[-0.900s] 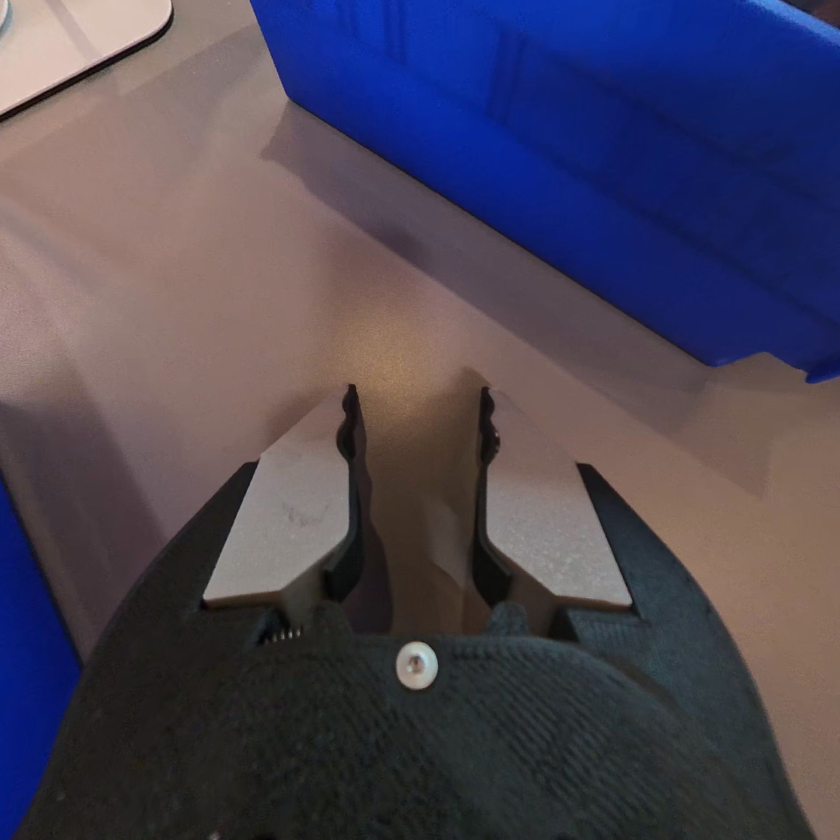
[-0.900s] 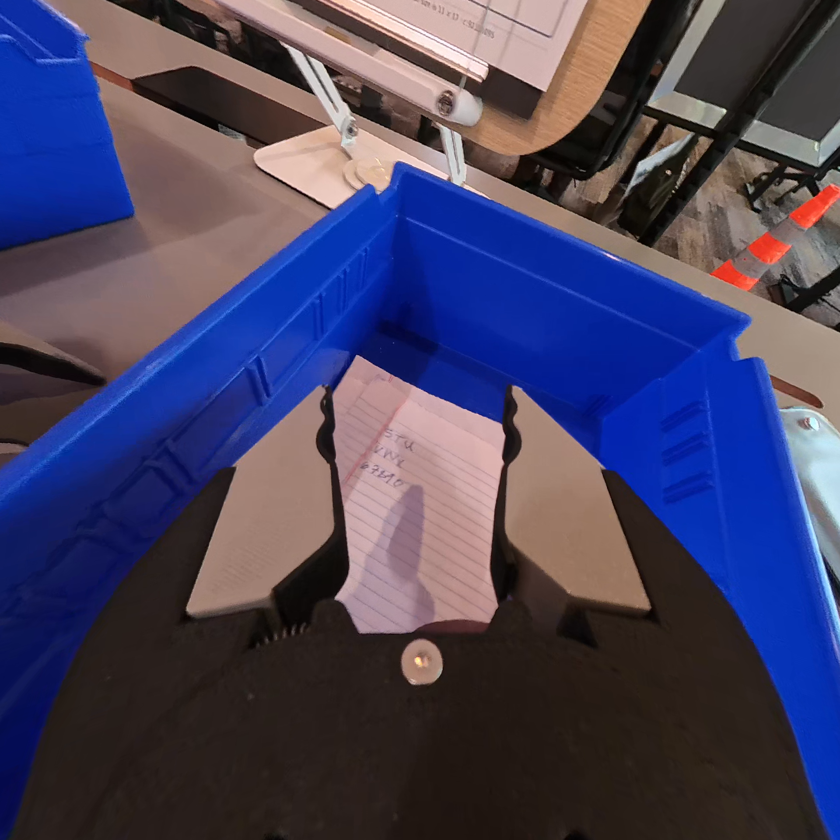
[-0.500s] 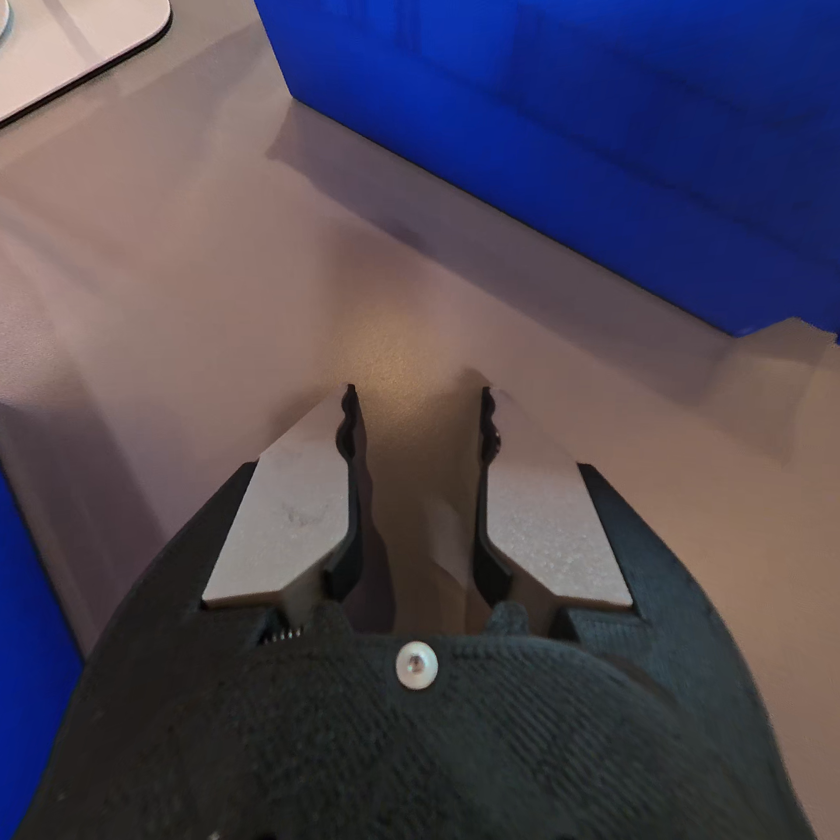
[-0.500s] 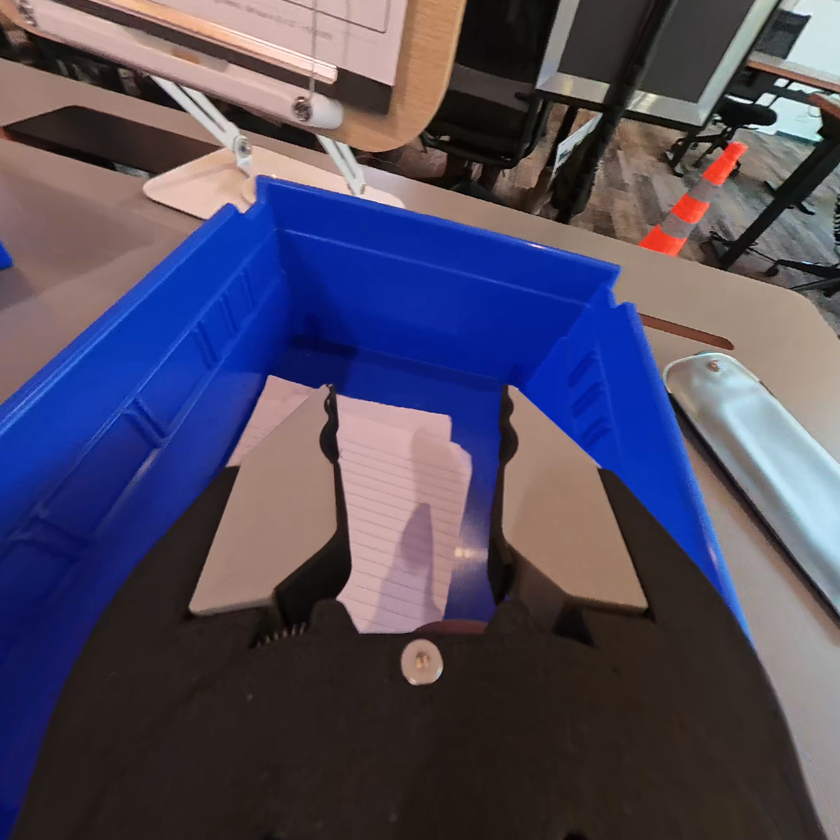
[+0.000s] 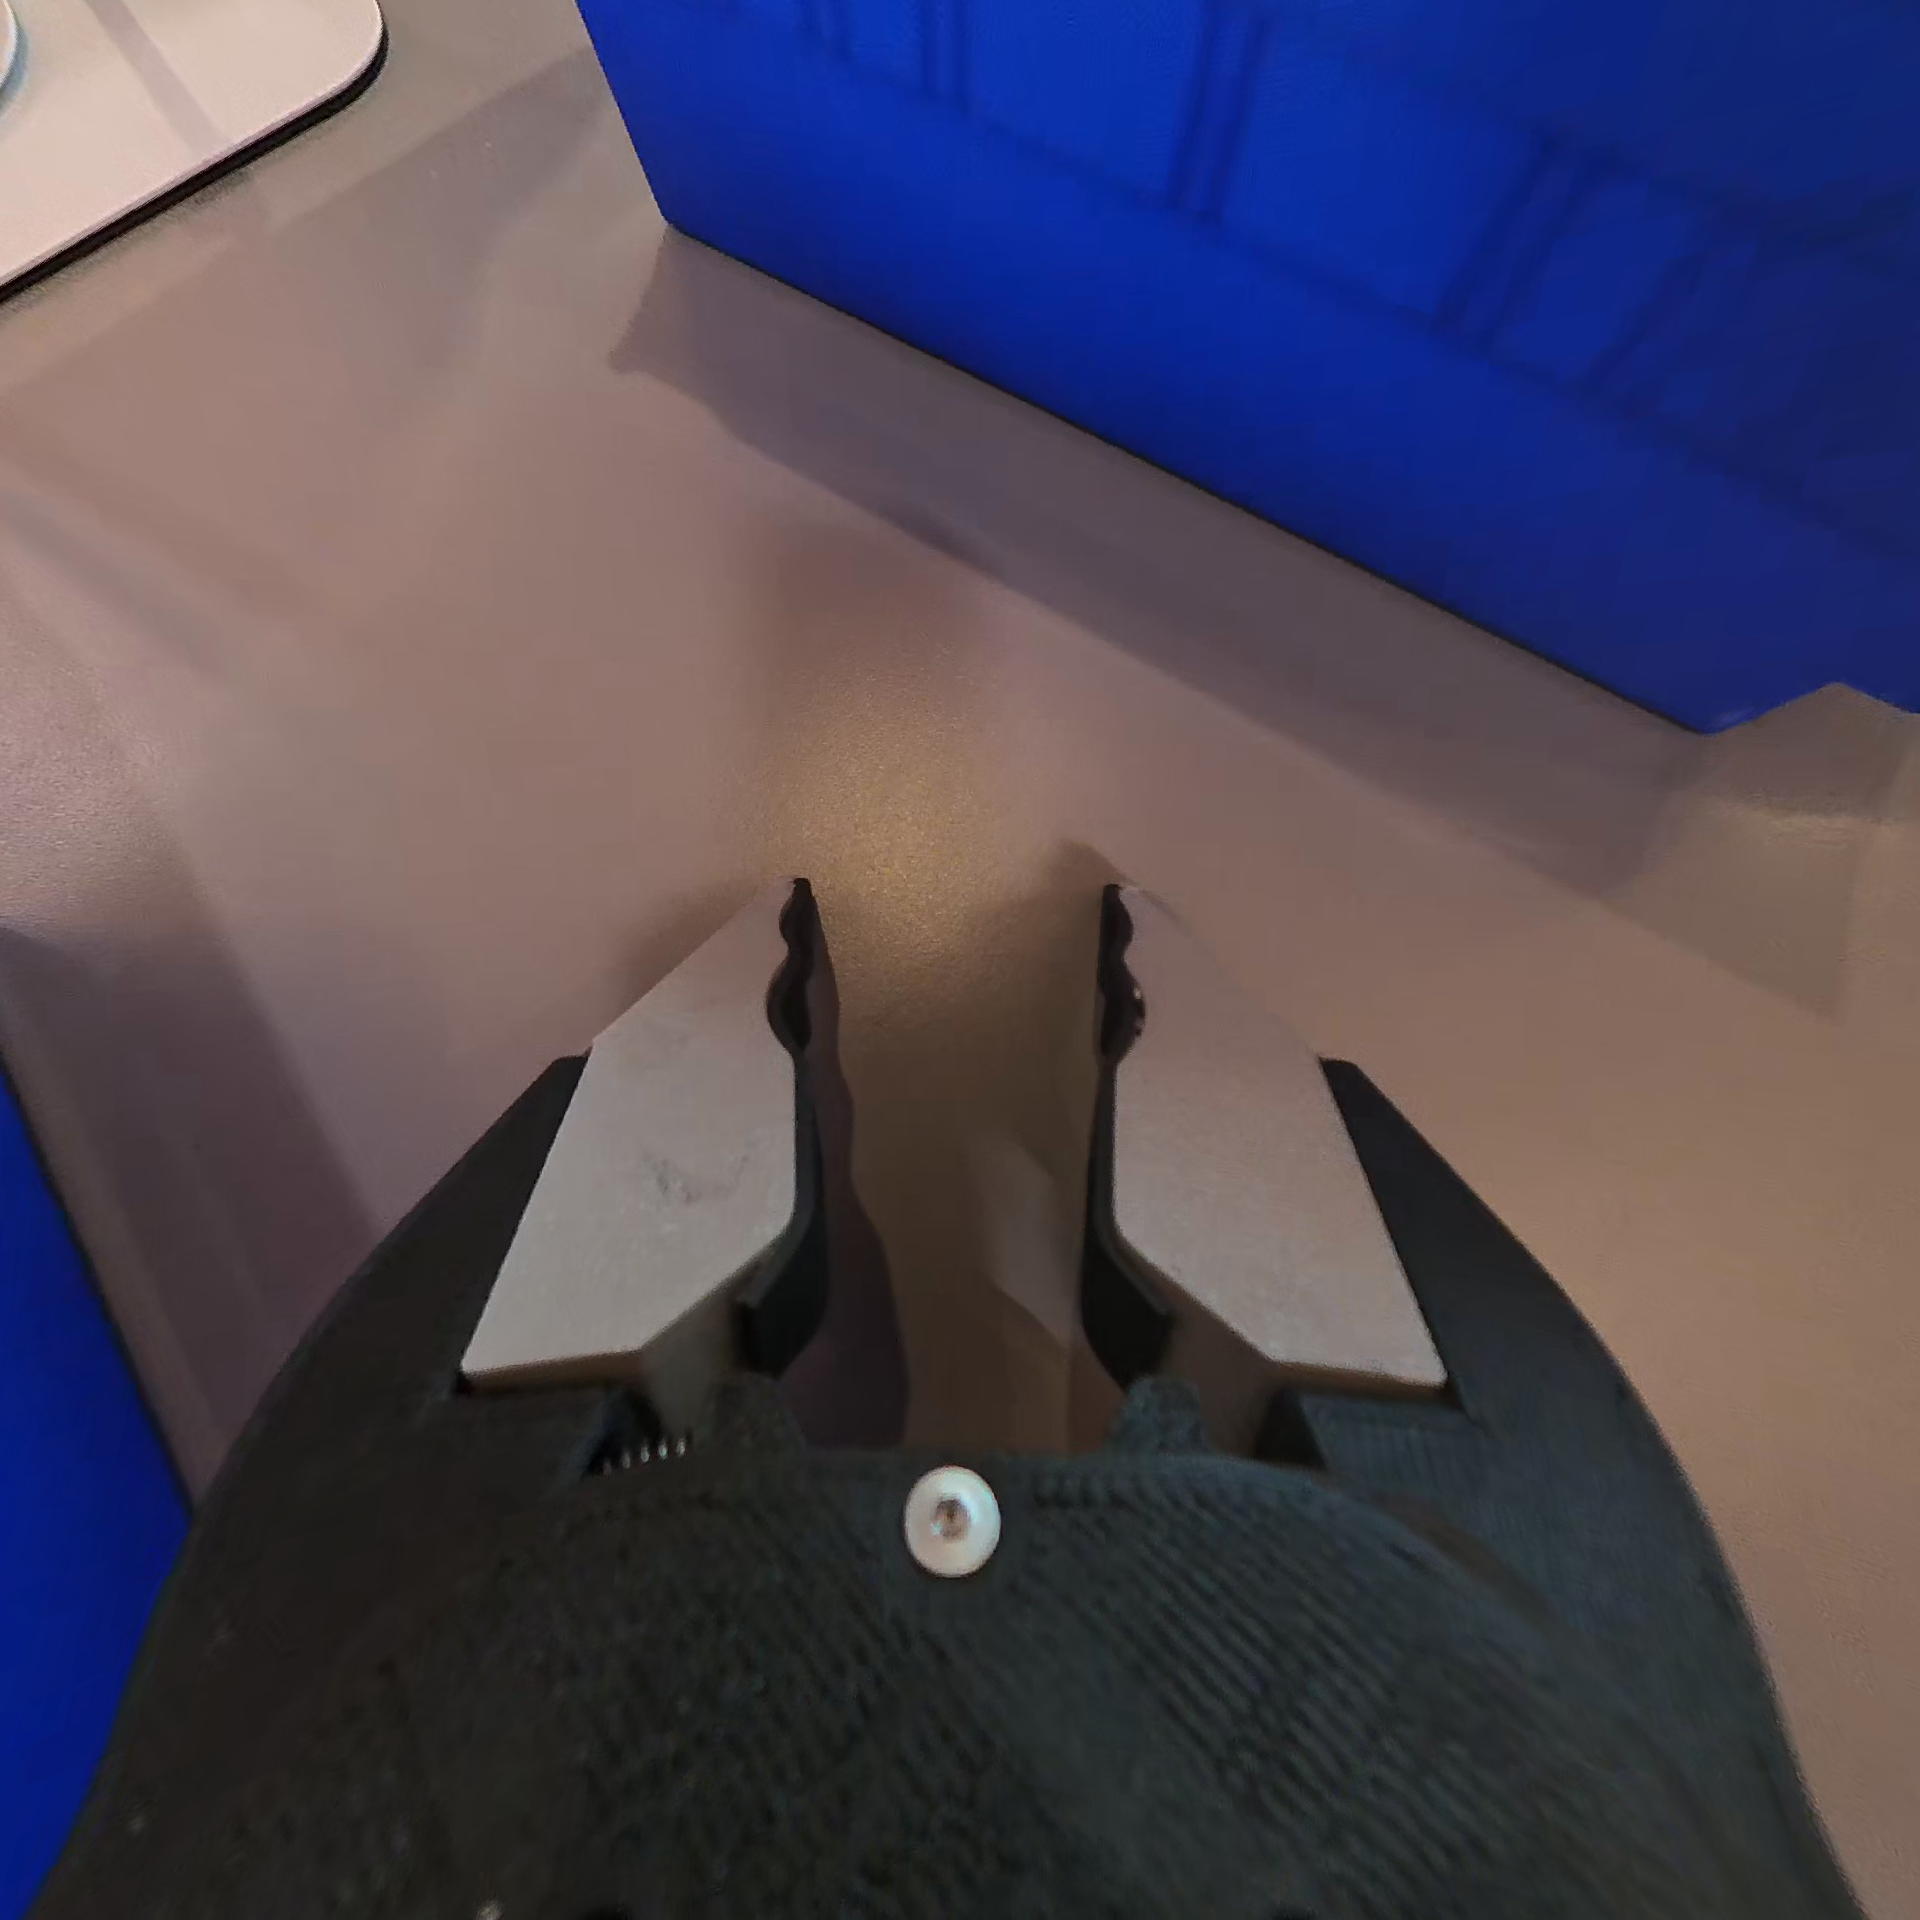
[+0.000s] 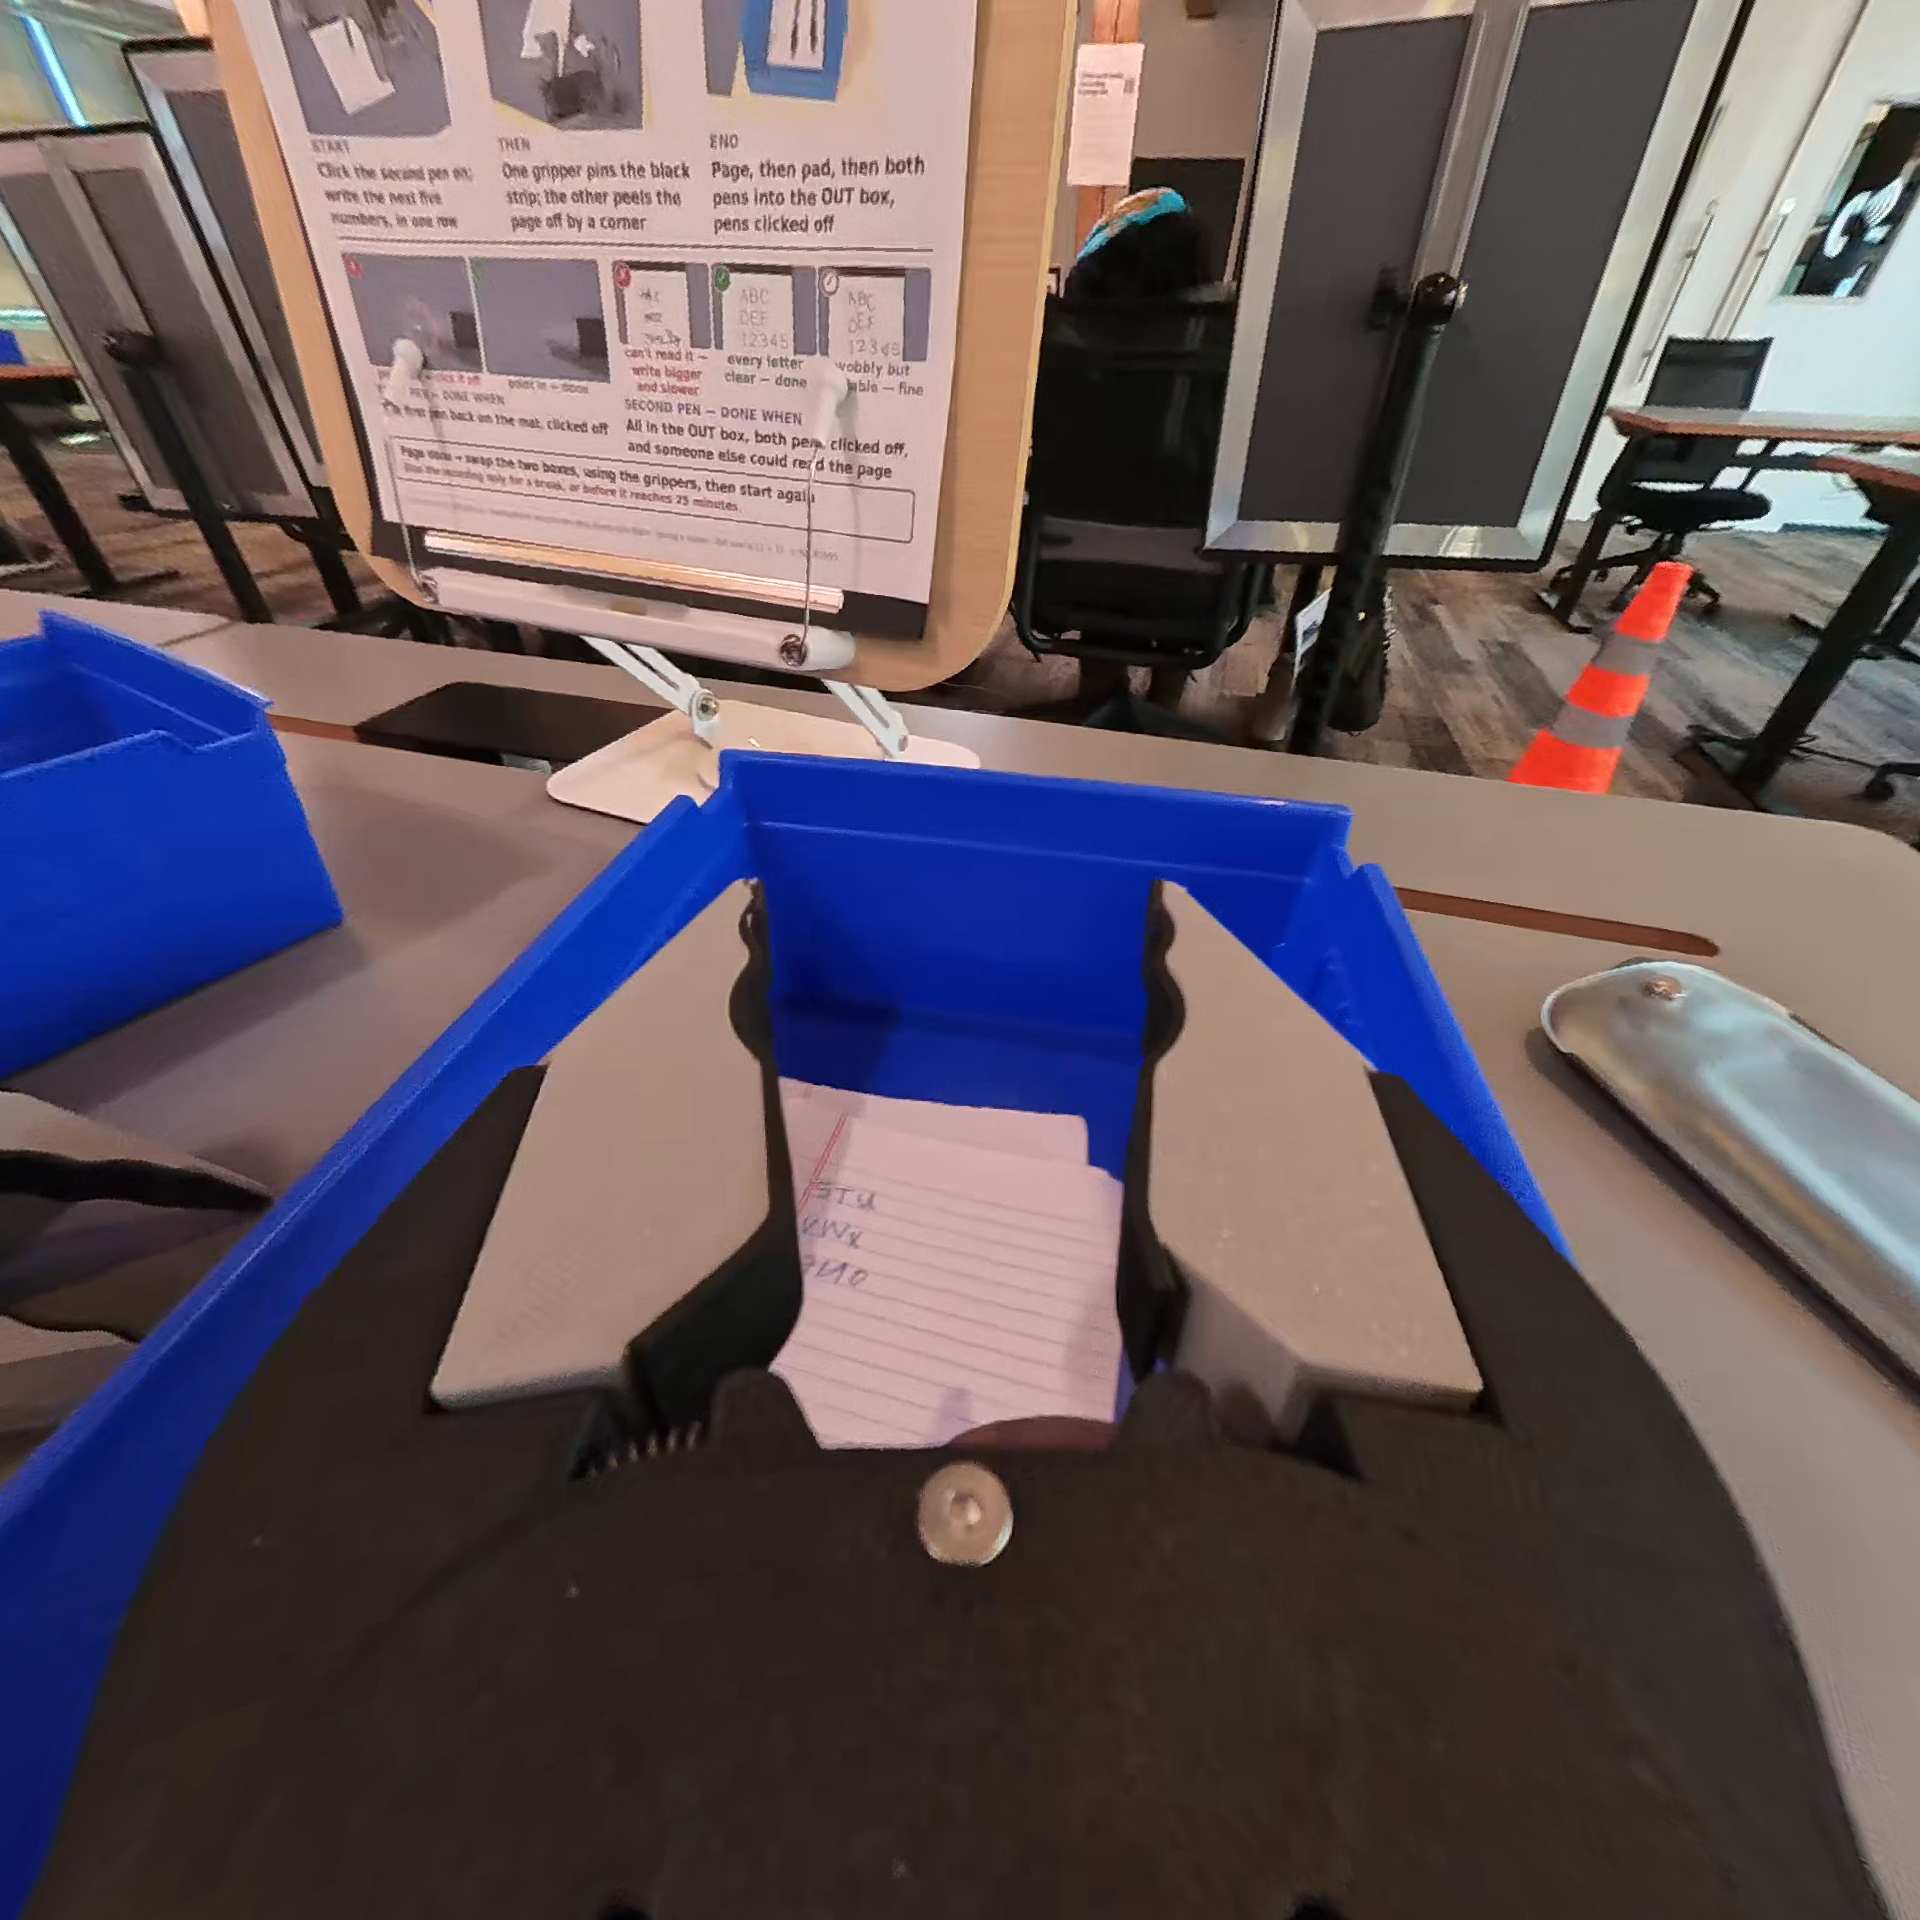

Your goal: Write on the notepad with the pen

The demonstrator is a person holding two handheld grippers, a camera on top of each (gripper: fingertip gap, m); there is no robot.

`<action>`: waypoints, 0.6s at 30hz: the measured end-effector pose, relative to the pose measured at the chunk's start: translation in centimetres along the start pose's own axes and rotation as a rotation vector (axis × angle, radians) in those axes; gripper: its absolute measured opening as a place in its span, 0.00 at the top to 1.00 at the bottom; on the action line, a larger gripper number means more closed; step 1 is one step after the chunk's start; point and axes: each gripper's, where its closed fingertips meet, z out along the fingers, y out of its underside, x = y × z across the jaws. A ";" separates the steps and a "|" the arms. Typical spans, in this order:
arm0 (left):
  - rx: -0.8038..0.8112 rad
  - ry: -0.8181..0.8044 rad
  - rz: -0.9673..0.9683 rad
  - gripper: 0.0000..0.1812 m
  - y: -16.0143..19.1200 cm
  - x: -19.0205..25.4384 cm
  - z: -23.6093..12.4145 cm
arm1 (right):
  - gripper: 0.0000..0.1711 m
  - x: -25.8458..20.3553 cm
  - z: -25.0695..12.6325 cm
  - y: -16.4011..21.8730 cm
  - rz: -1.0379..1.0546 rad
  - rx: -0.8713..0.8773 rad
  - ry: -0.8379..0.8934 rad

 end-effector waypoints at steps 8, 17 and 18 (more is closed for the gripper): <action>0.004 0.011 -0.012 0.70 0.0 0.0 0.0 | 0.58 -0.8 0.9 1.9 -0.068 -0.096 -0.008; 0.000 0.005 0.005 0.70 0.0 0.1 0.0 | 0.58 -1.3 1.2 2.6 -0.121 -0.128 -0.011; 0.000 0.005 0.004 0.70 0.0 0.1 0.0 | 0.58 -1.3 1.2 2.7 -0.123 -0.131 -0.013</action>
